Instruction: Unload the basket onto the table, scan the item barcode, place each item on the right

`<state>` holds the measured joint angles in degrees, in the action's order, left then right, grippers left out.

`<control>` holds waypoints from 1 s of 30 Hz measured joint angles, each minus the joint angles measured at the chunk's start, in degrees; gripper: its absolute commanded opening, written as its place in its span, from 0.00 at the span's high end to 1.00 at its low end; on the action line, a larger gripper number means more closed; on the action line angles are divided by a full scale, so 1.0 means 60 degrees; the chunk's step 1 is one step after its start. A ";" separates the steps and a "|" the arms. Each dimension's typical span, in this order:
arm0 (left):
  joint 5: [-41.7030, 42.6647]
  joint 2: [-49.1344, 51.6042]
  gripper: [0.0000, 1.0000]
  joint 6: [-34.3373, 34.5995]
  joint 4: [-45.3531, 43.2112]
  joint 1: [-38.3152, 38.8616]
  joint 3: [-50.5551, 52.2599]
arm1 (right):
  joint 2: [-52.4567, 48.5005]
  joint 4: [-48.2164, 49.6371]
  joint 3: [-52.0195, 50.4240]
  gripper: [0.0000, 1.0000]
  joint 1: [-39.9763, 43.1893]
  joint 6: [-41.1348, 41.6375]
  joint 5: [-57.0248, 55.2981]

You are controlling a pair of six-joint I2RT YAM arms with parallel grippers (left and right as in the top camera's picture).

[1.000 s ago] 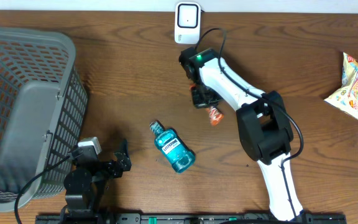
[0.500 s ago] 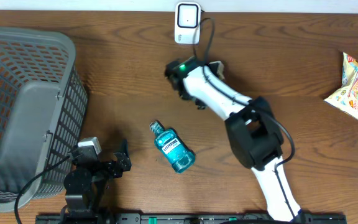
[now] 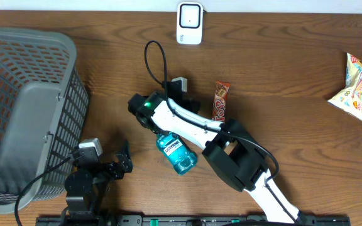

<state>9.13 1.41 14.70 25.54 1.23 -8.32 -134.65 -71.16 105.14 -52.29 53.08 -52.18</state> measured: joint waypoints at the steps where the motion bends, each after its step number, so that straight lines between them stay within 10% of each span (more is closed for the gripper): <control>1: 0.0000 0.0000 0.02 0.0000 0.0000 0.0000 0.0000 | 0.0000 0.0007 0.0000 0.81 -0.0004 -0.0011 0.0157; 6: 0.0000 0.0000 0.02 0.0000 0.0000 0.0000 0.0000 | 0.0000 -0.0160 0.0000 0.64 0.0470 -0.0055 0.1388; 30: 0.0000 0.0000 0.02 0.0000 0.0000 0.0000 0.0000 | 0.0321 0.0448 0.0106 0.41 0.3577 -0.2138 0.4936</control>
<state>9.13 1.41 14.70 25.54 1.23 -8.32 -132.73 -68.47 105.78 -30.83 40.25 -22.57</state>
